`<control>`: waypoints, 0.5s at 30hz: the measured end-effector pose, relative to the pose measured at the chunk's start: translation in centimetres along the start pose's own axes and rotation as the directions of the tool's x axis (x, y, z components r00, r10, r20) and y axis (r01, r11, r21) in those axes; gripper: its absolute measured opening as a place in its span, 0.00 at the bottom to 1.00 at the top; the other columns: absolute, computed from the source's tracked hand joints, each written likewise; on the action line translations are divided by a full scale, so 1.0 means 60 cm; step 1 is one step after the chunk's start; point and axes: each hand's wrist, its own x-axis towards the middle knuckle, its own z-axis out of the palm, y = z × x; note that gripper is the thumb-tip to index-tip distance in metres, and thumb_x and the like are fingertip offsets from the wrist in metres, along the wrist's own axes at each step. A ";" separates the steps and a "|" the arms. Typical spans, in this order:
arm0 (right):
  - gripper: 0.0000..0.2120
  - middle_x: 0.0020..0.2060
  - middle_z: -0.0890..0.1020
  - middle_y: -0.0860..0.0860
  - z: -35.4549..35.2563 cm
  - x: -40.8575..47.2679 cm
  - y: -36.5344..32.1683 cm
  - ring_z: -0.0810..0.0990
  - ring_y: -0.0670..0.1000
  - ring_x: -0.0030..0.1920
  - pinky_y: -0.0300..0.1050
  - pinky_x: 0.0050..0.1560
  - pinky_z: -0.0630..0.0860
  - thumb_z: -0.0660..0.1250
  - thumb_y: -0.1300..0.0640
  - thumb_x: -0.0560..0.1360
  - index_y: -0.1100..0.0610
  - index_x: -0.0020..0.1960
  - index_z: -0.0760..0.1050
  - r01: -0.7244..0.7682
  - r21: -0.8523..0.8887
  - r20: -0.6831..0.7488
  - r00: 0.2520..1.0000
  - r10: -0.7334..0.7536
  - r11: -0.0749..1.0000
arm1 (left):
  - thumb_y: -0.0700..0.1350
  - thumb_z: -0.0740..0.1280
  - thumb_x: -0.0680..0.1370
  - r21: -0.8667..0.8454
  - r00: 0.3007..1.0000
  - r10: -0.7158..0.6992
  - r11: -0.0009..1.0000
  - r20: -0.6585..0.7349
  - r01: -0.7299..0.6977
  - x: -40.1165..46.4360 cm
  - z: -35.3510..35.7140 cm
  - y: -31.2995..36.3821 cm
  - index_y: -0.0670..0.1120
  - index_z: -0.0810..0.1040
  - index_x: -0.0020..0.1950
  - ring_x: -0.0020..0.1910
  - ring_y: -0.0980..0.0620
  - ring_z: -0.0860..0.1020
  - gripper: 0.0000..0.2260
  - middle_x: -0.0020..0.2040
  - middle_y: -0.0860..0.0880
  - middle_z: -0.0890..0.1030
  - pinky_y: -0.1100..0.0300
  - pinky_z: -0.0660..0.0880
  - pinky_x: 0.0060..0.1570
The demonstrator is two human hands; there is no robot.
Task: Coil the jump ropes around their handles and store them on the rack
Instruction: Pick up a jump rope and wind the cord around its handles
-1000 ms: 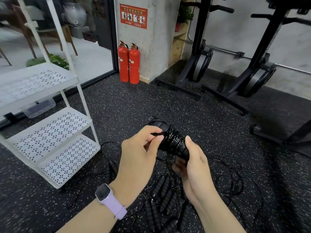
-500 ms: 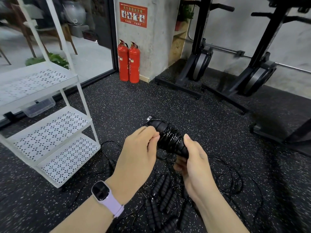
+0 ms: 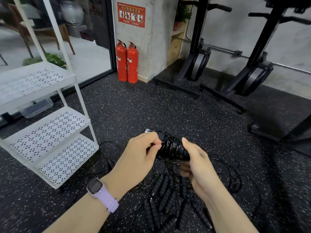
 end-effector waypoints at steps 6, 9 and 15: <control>0.17 0.30 0.70 0.47 -0.003 0.001 0.005 0.64 0.46 0.28 0.41 0.25 0.62 0.72 0.39 0.76 0.52 0.47 0.75 -0.048 0.056 -0.002 0.999 0.049 0.997 | 0.52 0.68 0.80 0.096 1.000 0.002 0.995 0.014 -0.003 -0.007 0.009 -0.006 0.56 0.77 0.51 0.48 0.64 0.75 0.03 0.52 0.66 0.75 0.74 0.69 0.47; 0.16 0.27 0.66 0.45 -0.004 0.002 0.002 0.62 0.46 0.27 0.40 0.25 0.60 0.72 0.40 0.76 0.51 0.40 0.74 -0.080 0.118 0.008 0.997 0.080 0.990 | 0.50 0.68 0.81 0.120 0.998 0.069 0.990 0.012 -0.070 -0.004 0.004 -0.002 0.53 0.78 0.54 0.50 0.65 0.75 0.03 0.52 0.66 0.75 0.76 0.68 0.49; 0.16 0.27 0.67 0.44 0.004 0.000 -0.001 0.63 0.45 0.26 0.40 0.24 0.61 0.71 0.41 0.77 0.52 0.45 0.73 -0.080 0.092 0.002 0.997 0.081 0.992 | 0.46 0.69 0.79 0.215 0.997 0.074 0.974 0.001 -0.072 -0.002 0.005 0.003 0.54 0.76 0.57 0.43 0.61 0.72 0.08 0.46 0.63 0.72 0.70 0.69 0.44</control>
